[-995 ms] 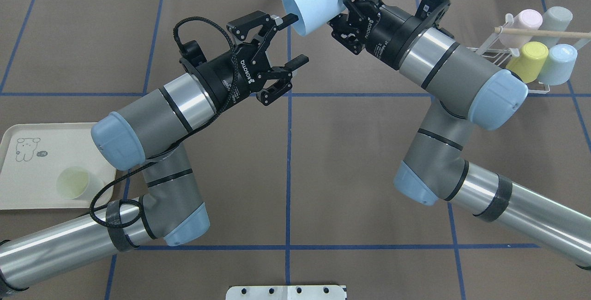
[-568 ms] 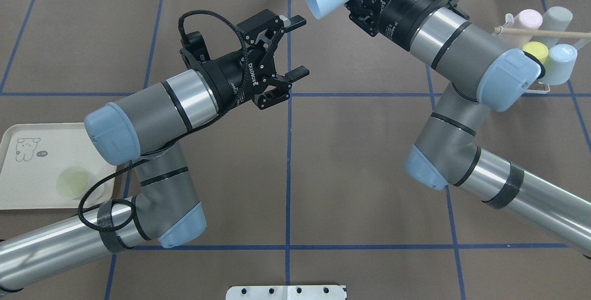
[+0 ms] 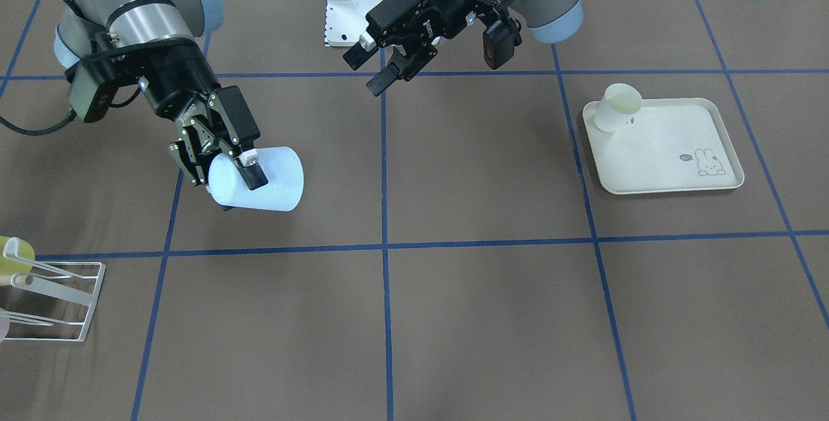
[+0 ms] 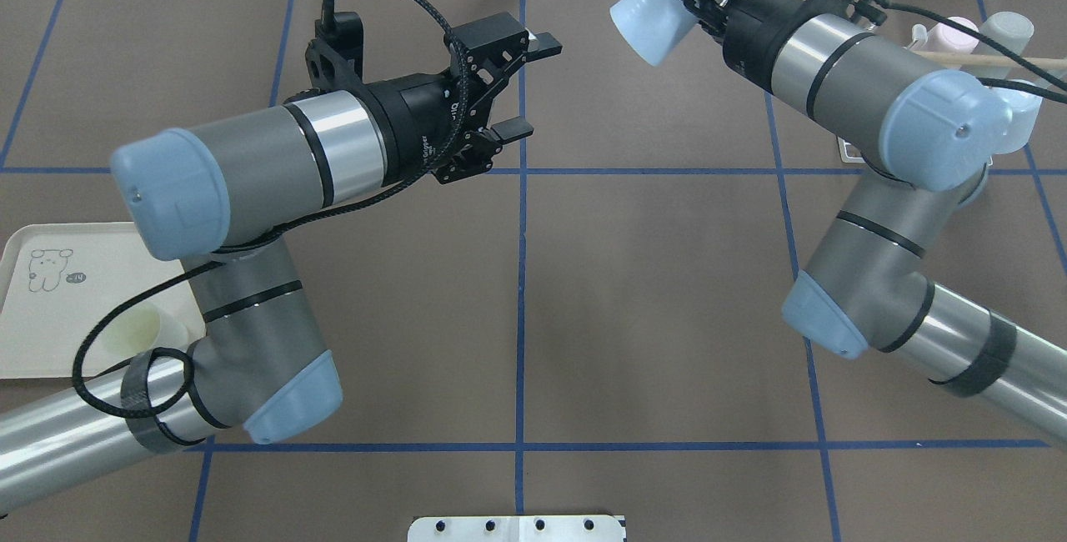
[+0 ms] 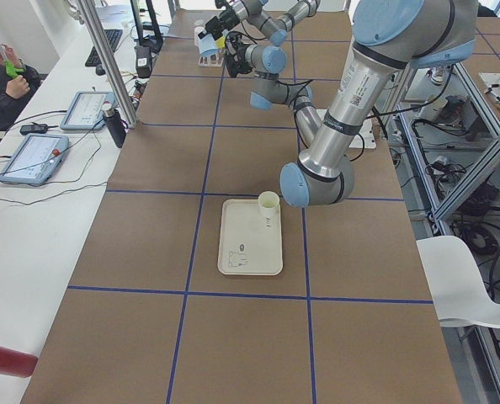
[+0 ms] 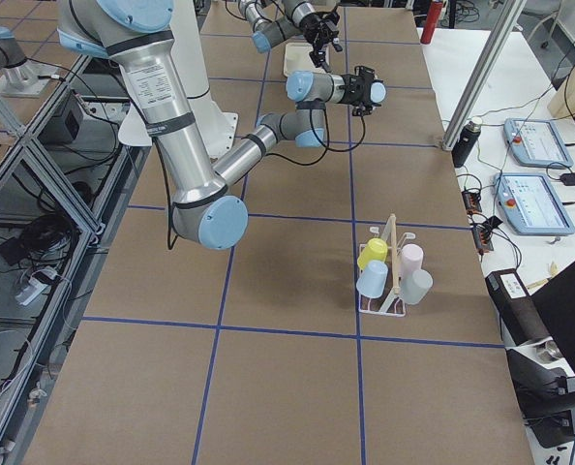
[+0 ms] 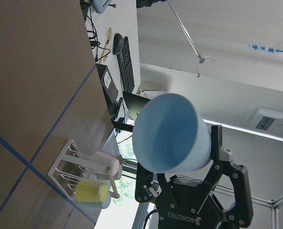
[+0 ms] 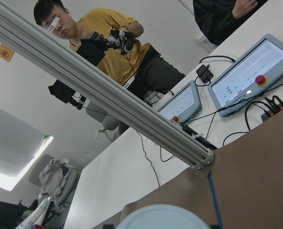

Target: Transfer IKEA cup to right arm and place on rack

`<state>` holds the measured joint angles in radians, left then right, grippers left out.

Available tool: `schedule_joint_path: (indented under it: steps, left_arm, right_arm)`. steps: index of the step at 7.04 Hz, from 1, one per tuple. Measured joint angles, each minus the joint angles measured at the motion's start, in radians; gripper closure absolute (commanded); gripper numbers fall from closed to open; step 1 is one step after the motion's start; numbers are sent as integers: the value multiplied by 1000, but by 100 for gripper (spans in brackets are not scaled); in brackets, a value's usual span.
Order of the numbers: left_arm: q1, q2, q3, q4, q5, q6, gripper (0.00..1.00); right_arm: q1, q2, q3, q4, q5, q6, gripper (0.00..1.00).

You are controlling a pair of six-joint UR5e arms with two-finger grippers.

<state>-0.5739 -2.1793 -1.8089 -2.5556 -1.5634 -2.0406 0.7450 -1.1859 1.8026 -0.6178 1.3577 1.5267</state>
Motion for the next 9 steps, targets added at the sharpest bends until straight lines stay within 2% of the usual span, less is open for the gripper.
schedule_joint_path:
  steps: [1,3,6,9]
  left_arm:
    - [-38,32,-49,102,-84,64,0]
    - [-92,132,-146,252,-188,220,0]
    - [-170,311,-228,315,-294,438,0]
    - [-239,423,-246,319,-356,598,0]
  right_arm:
    - [17,-51,34,-55,-3,-86,100]
    - [56,-131,54,-106,-5,-253,100]
    - [87,-221,53,-140,-59,-498,100]
    - [131,-240,55,-171,-85,-607,100]
